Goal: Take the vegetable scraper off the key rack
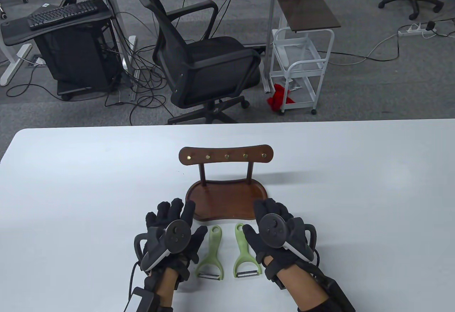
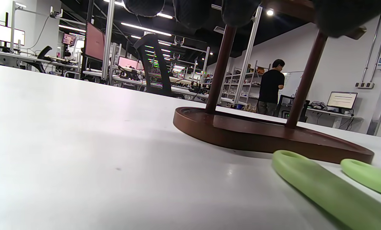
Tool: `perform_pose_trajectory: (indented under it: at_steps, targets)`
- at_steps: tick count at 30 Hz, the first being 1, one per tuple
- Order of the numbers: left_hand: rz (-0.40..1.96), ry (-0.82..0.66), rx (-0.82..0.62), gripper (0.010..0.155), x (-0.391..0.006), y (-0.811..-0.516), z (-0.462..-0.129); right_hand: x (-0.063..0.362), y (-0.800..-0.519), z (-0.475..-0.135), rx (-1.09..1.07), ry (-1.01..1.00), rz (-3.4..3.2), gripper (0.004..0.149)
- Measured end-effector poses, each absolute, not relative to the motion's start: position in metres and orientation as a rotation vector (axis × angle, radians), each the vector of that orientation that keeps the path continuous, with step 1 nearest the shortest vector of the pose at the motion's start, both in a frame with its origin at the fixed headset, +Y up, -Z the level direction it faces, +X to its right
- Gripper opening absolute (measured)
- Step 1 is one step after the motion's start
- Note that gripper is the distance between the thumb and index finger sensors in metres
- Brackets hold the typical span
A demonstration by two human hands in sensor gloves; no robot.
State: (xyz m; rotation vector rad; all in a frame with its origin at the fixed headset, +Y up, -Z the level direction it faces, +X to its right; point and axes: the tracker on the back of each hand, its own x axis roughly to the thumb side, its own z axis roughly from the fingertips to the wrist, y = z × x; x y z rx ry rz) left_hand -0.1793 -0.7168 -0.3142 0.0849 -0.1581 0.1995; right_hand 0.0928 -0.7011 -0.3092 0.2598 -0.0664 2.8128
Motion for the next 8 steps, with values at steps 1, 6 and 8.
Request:
perform_pose_trajectory:
  at_steps: [1, 6, 8]
  targets:
    - [0.199, -0.156, 0.082, 0.077, -0.1794, -0.7172, -0.3143, 0.0927, -0.7021, -0.3096, 0.258, -0.060, 2.818, 0.074]
    - [0.189, -0.152, 0.083, 0.077, -0.1792, -0.7166, -0.3139, 0.0923, -0.7029, -0.3098, 0.258, -0.059, 2.820, 0.074]
    - [0.190, -0.153, 0.082, 0.077, -0.1790, -0.7169, -0.3140, 0.0920, -0.7028, -0.3099, 0.261, -0.060, 2.820, 0.074]
